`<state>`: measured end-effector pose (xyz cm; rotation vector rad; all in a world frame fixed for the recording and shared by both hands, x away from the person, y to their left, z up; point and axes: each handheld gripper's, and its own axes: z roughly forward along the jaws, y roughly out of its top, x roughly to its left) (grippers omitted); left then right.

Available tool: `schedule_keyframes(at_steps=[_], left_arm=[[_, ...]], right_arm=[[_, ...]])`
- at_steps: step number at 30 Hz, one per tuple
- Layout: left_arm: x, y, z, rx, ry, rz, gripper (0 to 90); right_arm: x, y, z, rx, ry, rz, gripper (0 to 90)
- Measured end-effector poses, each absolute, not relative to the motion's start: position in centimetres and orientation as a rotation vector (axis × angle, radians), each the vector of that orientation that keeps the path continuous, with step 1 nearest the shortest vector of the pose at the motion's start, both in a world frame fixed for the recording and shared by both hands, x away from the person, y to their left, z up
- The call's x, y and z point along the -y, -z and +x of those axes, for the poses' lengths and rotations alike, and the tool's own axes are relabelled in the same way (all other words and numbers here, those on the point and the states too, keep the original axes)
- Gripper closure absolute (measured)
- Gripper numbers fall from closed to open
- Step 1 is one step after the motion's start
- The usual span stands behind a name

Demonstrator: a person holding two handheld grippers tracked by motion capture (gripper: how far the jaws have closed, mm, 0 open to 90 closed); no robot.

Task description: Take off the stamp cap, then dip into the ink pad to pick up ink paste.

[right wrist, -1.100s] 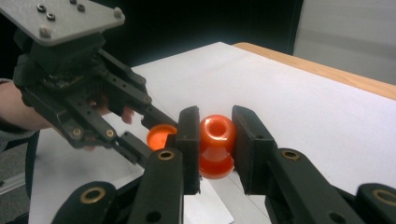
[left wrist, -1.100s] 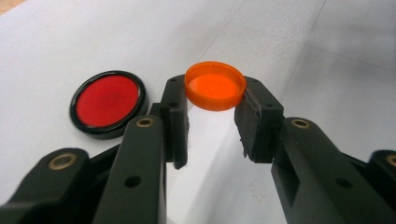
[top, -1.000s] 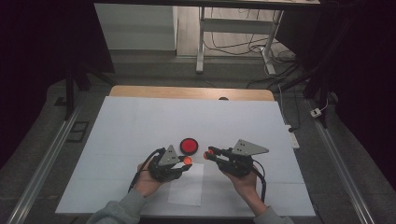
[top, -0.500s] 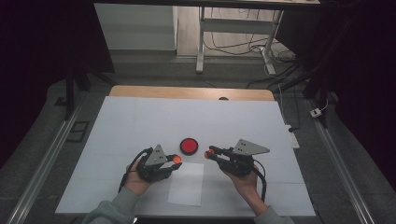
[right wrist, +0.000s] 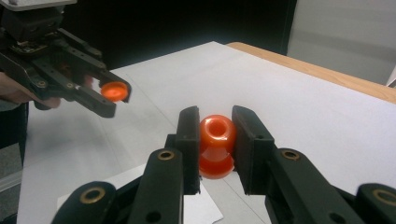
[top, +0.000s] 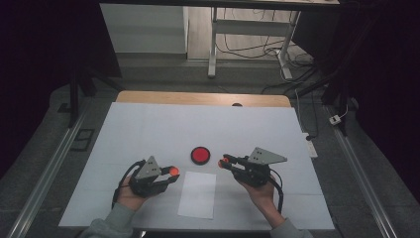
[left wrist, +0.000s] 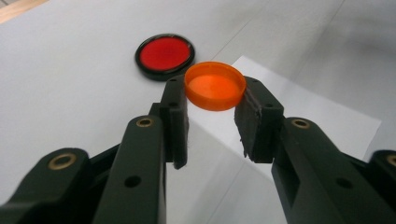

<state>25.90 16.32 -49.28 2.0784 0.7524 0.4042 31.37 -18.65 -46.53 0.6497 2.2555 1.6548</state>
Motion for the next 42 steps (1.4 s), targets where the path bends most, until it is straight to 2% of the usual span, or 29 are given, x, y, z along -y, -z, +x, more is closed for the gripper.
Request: schedule_keyframes(at_steps=[18, 42], left_arm=[[-21.3, 50.2, 23.7, -0.889, -0.427, 2.037, 65.1], [-20.9, 50.4, 24.1, -0.889, -0.415, 2.056, 65.0]], right_arm=[[18.8, 46.8, 31.7, -2.259, -1.634, 0.662, 72.1], [18.4, 47.1, 32.1, -2.28, -1.608, 0.677, 72.1]])
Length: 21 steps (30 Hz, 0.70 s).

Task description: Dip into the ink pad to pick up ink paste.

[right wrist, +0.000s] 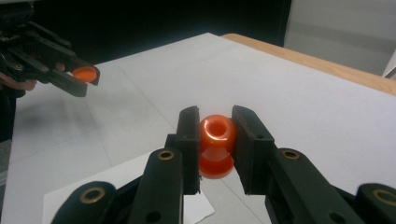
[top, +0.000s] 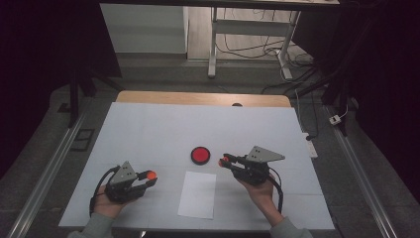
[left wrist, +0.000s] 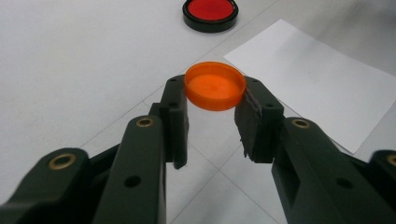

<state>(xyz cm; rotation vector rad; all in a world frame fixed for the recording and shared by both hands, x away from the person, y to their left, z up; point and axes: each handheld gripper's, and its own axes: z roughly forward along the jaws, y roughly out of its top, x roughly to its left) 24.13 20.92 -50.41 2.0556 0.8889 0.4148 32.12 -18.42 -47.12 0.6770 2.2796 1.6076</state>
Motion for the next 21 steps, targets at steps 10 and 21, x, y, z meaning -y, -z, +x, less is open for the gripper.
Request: schedule_keyframes(at_steps=[10, 21], left_arm=[[-21.1, 50.6, 24.3, -0.896, -0.409, 2.06, 65.0], [-21.1, 50.6, 24.4, -0.892, -0.41, 2.061, 65.0]], right_arm=[[17.9, 47.8, 32.9, -2.329, -1.586, 0.693, 72.0], [17.6, 47.9, 33.7, -2.326, -1.579, 0.706, 72.1]])
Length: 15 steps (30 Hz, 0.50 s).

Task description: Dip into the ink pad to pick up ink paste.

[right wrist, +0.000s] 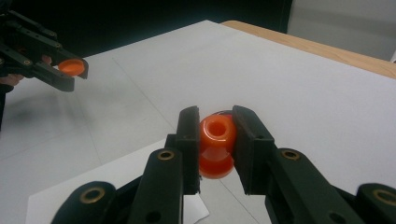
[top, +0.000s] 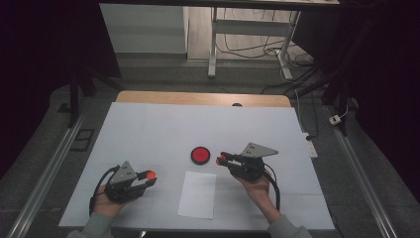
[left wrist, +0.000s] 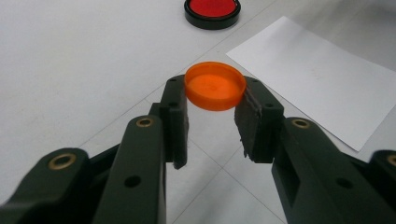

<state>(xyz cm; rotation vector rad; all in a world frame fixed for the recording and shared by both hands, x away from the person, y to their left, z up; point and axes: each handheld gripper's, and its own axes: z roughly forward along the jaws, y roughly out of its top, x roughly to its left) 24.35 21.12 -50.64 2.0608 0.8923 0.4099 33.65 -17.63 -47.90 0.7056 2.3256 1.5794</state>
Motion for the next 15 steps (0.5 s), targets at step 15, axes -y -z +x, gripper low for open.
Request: schedule_keyframes(at_steps=[15], left_arm=[[-21.2, 50.7, 24.5, -0.891, -0.405, 2.062, 65.0]], right_arm=[[16.0, 48.3, 34.4, -2.353, -1.573, 0.696, 72.0]])
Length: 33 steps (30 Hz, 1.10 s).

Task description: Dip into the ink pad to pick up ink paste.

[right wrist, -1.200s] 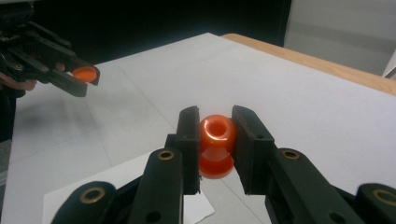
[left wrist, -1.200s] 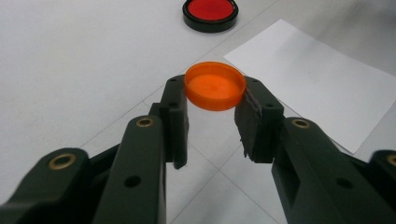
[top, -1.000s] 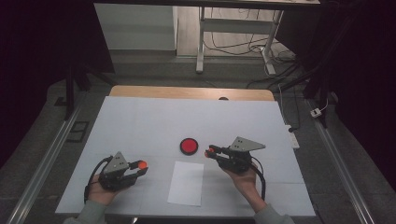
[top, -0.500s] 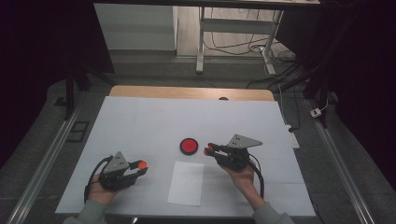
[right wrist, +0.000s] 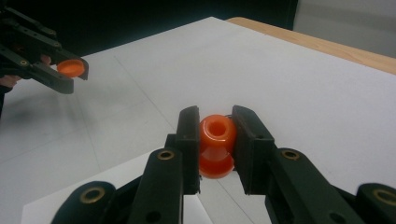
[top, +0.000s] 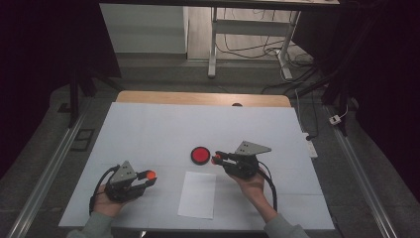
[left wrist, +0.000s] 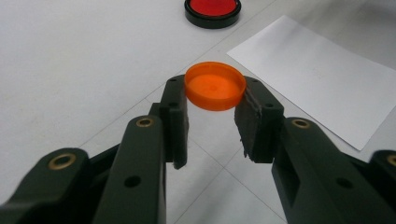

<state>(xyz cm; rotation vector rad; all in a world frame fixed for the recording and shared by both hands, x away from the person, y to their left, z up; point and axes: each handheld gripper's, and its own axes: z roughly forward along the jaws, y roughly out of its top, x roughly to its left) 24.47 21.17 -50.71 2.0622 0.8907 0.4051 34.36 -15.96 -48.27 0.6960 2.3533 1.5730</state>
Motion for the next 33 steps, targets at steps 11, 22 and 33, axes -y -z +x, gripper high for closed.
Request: schedule_keyframes(at_steps=[11, 22, 33], left_arm=[[-21.2, 50.8, 24.5, -0.893, -0.405, 2.062, 65.0], [-21.1, 50.7, 24.5, -0.886, -0.403, 2.069, 65.0], [-21.1, 50.8, 24.5, -0.883, -0.403, 2.073, 65.0]], right_arm=[[14.0, 49.0, 35.7, -2.389, -1.537, 0.669, 72.0], [12.6, 49.2, 37.3, -2.39, -1.532, 0.674, 72.0], [11.9, 49.3, 38.2, -2.387, -1.526, 0.679, 72.0]])
